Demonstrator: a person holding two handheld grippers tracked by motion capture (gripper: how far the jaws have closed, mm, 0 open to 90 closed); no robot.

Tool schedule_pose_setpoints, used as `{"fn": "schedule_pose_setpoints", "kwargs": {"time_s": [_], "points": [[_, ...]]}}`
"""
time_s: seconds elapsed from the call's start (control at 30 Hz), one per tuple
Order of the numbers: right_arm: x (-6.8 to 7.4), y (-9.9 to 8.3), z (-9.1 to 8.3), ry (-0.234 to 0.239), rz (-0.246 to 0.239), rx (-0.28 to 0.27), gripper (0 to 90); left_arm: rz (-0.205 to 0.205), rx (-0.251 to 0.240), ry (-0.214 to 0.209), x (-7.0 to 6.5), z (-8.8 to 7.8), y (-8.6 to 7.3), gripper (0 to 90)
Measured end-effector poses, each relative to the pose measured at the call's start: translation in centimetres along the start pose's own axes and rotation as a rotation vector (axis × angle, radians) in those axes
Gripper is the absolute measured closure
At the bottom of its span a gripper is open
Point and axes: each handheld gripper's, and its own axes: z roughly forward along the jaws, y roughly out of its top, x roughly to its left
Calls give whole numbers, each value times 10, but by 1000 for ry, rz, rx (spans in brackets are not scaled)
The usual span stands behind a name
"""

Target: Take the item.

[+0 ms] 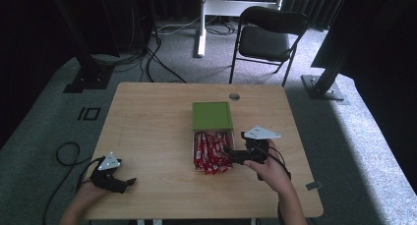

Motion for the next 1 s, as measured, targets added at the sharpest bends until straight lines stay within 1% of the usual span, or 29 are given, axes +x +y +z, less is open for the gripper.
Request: {"fn": "schedule_pose_setpoints", "kwargs": {"time_s": [0.07, 0.1, 0.13, 0.2, 0.23, 0.27, 0.3, 0.33, 0.4, 0.43, 0.5, 0.53, 0.57, 0.6, 0.63, 0.67, 0.73, 0.77, 0.83, 0.87, 0.9, 0.93, 0.97, 1.0], "points": [[5, 3, 6, 10, -10, 9, 158, 0, 0, 0, 0, 0, 0, 15], [5, 3, 6, 10, -10, 9, 158, 0, 0, 0, 0, 0, 0, 15], [10, 5, 12, 22, -16, 14, 158, 0, 0, 0, 0, 0, 0, 15], [14, 7, 19, 31, -21, 22, 158, 1, 0, 0, 0, 0, 0, 15], [14, 7, 19, 31, -21, 22, 158, 0, 0, 0, 0, 0, 0, 15], [18, 8, 26, 39, -24, 32, 158, 1, 0, 0, 0, 0, 0, 15], [18, 8, 26, 39, -24, 32, 158, 1, 0, 0, 0, 0, 0, 15], [21, 9, 33, 43, -28, 42, 158, 0, -1, 0, 0, 0, 0, 15], [22, 9, 35, 43, -29, 45, 161, 0, -1, 0, 0, 0, 0, 15], [25, 10, 42, 46, -29, 55, 176, 0, 0, 0, 0, 0, 0, 15], [26, 10, 45, 45, -26, 57, 177, 1, 0, 0, 0, 0, 0, 15], [27, 10, 50, 42, -31, 66, 213, 1, 0, 1, 0, 0, 0, 15], [27, 10, 50, 42, -31, 66, 213, 1, 0, 1, 0, 0, 0, 15], [27, 11, 52, 36, -18, 66, 217, 1, 0, 1, 0, 0, 0, 15], [28, 11, 56, 32, -21, 71, 250, 1, -1, 0, 0, 0, 0, 15], [29, 11, 57, 30, -14, 76, 273, -1, -2, 0, 0, 0, 0, 15], [29, 10, 59, 25, -12, 79, 282, 0, -2, 0, 0, 0, 0, 15], [28, 10, 63, 21, -13, 75, 310, 0, -1, 1, 0, 0, 0, 15], [29, 10, 64, 15, -16, 77, 318, 0, -1, 0, 0, 0, 0, 15], [28, 10, 67, 28, 11, 101, 440, 2, 0, 0, 0, 0, 0, 15], [27, 10, 68, 47, 34, 134, 424, 2, 0, 0, 0, 0, 0, 15], [27, 10, 68, 47, 34, 134, 424, 2, 0, 0, 0, 0, 0, 16], [27, 9, 71, 23, 43, 145, 460, 2, 1, 0, 0, 0, 0, 15], [28, 9, 72, -2, 37, 156, 477, 2, 1, 0, 0, 0, 0, 15]]}}
